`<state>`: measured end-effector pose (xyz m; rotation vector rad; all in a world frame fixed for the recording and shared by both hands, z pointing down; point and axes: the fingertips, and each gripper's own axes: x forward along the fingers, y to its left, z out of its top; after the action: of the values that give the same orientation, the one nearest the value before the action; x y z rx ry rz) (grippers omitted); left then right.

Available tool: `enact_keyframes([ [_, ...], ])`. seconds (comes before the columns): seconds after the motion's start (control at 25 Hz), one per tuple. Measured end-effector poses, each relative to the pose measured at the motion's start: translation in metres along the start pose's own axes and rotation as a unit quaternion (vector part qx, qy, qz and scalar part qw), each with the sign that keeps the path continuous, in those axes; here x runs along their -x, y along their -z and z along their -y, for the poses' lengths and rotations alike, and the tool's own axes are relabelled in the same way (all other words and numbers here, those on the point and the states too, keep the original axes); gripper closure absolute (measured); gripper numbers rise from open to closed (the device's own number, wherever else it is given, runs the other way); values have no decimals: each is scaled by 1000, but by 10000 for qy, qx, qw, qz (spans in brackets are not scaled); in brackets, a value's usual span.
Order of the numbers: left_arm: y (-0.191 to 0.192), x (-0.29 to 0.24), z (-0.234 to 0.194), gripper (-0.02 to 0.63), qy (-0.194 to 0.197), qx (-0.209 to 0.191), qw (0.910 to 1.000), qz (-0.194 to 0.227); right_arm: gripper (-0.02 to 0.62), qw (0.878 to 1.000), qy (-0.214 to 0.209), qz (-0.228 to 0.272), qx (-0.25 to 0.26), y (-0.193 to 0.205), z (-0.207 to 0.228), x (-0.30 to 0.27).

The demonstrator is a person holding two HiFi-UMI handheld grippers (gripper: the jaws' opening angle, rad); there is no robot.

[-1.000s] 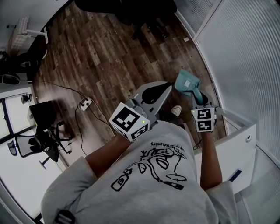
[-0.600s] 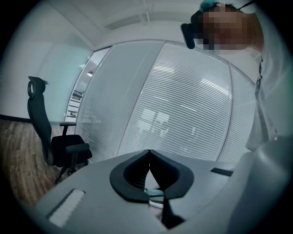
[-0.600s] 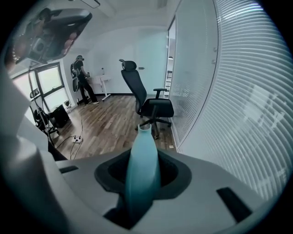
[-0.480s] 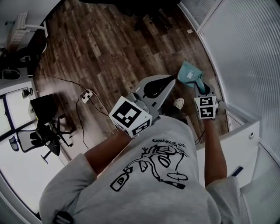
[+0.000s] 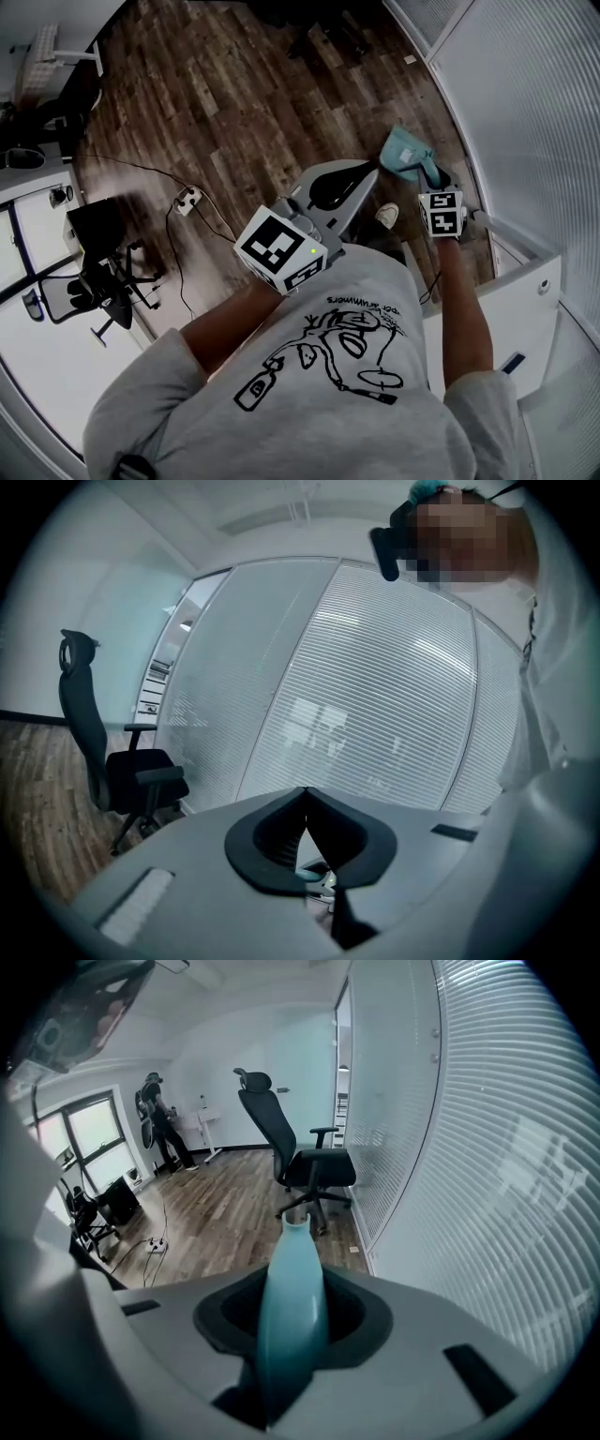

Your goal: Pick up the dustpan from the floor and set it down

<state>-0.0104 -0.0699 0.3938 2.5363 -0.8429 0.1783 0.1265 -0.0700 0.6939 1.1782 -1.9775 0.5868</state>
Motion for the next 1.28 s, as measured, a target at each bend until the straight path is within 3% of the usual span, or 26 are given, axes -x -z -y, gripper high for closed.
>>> enact_keyframes([
  [1.28, 20, 12, 5, 604, -113, -7, 9995, -305, 506, 9990, 18, -414, -136, 76, -5, -40],
])
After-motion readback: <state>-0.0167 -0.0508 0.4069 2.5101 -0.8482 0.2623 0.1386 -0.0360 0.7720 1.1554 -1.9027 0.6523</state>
